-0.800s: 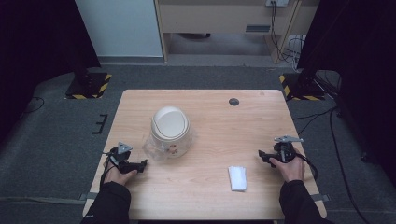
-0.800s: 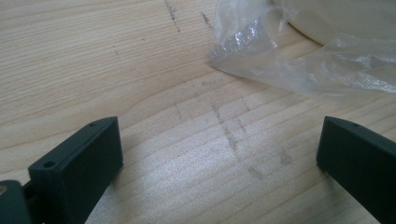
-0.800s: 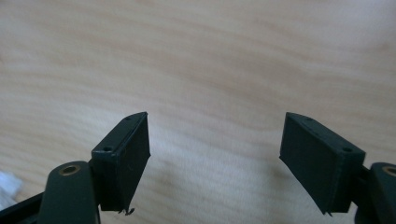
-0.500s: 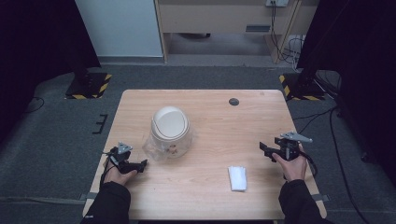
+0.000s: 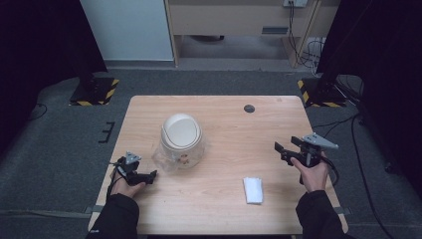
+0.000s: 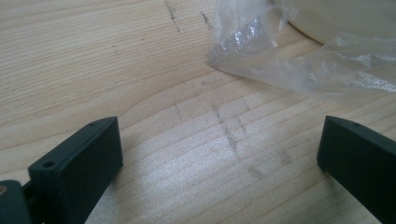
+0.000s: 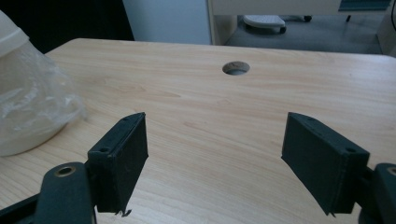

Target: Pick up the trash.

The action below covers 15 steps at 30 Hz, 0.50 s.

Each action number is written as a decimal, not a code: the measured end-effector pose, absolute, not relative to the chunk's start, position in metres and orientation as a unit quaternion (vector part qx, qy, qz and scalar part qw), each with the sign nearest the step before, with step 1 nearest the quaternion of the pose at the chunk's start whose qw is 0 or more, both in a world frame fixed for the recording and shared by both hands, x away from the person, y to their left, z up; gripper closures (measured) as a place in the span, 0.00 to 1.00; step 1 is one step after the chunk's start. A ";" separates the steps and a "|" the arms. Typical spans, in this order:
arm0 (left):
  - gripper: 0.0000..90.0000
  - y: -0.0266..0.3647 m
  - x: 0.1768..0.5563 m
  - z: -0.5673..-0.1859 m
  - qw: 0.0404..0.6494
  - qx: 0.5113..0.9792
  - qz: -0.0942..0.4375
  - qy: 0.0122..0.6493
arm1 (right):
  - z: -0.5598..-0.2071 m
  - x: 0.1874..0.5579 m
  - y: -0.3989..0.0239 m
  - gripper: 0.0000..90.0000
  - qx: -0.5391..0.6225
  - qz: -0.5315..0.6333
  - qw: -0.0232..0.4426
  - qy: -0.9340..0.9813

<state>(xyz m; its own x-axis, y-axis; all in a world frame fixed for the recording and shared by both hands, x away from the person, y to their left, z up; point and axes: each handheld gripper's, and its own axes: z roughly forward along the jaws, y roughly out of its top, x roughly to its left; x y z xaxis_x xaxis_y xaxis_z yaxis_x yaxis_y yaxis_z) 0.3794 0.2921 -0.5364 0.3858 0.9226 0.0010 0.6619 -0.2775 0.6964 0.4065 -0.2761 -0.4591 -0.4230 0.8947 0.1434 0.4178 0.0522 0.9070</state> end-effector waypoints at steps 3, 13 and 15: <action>0.00 0.292 0.379 -0.536 0.313 0.771 0.209 0.514 | -0.454 0.406 -0.272 0.25 0.470 0.499 0.244 0.686; 0.00 0.292 0.379 -0.536 0.313 0.771 0.209 0.514 | -0.434 0.406 -0.260 0.24 0.442 0.528 0.253 0.680; 0.00 0.292 0.379 -0.536 0.313 0.771 0.209 0.514 | -0.431 0.406 -0.257 0.23 0.436 0.531 0.253 0.681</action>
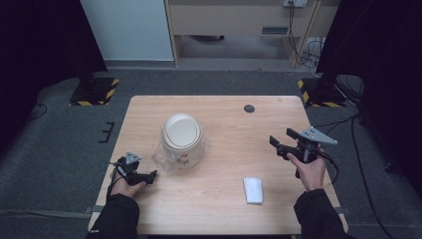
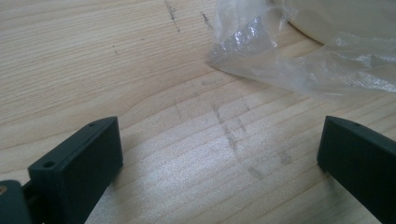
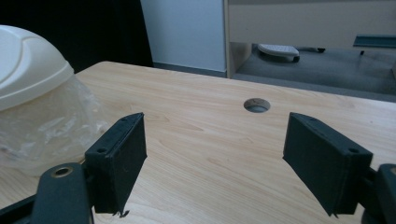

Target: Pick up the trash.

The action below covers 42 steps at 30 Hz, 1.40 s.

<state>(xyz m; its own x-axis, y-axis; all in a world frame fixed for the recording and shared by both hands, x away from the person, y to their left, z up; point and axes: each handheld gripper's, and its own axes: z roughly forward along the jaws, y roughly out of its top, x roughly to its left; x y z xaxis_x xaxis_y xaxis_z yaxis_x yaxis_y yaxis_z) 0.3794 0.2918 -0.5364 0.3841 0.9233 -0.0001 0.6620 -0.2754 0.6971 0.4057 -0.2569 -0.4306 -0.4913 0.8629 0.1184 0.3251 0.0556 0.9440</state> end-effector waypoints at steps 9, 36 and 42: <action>0.00 0.292 0.379 -0.536 0.313 0.771 0.209 0.514 | -0.413 0.407 -0.243 0.20 0.416 0.546 0.248 0.684; 0.00 0.292 0.379 -0.536 0.313 0.771 0.209 0.514 | -0.368 0.435 -0.183 0.18 0.365 0.561 0.239 0.704; 0.00 0.292 0.379 -0.536 0.313 0.771 0.209 0.514 | -0.361 0.442 -0.170 0.18 0.361 0.562 0.235 0.707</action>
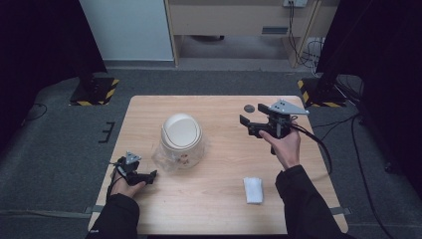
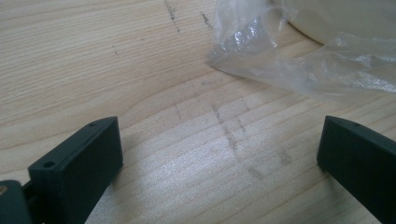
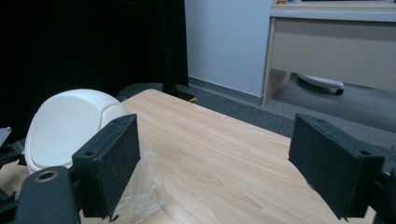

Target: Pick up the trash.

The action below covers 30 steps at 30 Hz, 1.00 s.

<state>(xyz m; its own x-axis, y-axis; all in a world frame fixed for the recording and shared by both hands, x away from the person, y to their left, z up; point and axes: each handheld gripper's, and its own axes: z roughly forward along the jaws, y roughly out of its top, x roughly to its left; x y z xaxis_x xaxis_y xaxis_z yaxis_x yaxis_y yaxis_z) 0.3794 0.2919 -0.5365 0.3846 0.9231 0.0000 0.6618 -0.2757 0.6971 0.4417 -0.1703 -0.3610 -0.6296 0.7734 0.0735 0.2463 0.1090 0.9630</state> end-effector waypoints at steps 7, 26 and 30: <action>0.00 0.292 0.379 -0.536 0.313 0.771 0.209 0.514 | -0.352 0.452 -0.139 0.19 0.340 0.558 0.229 0.722; 0.00 0.292 0.379 -0.536 0.313 0.771 0.208 0.514 | -0.366 0.467 -0.065 0.22 0.308 0.556 0.182 0.750; 0.00 0.292 0.379 -0.536 0.313 0.771 0.208 0.514 | -0.376 0.469 -0.055 0.23 0.311 0.551 0.171 0.755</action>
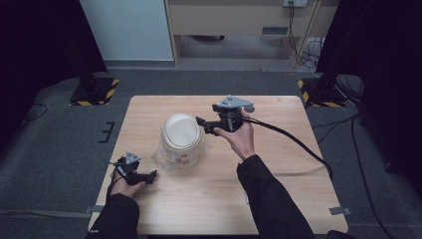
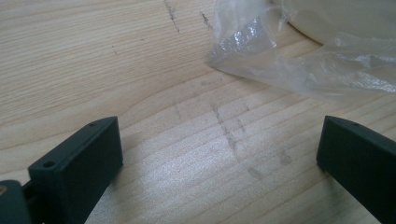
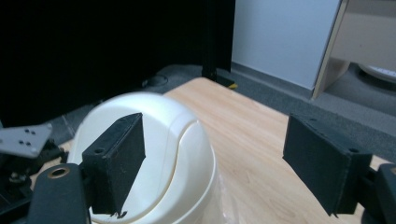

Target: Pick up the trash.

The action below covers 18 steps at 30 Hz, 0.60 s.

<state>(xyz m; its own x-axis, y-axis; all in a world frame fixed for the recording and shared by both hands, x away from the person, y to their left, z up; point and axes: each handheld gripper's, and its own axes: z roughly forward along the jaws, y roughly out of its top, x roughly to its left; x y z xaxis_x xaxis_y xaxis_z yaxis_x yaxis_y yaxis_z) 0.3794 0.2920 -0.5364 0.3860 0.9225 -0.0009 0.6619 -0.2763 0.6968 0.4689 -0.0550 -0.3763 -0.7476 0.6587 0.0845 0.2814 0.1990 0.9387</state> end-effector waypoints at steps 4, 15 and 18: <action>0.00 0.292 0.379 -0.536 0.313 0.771 0.208 0.514 | -0.389 0.469 -0.046 0.24 0.307 0.541 0.163 0.766; 0.00 0.292 0.379 -0.536 0.313 0.771 0.208 0.514 | -0.418 0.472 -0.027 0.26 0.306 0.506 0.148 0.793; 0.00 0.292 0.379 -0.536 0.313 0.771 0.208 0.514 | -0.421 0.473 -0.025 0.26 0.307 0.502 0.147 0.795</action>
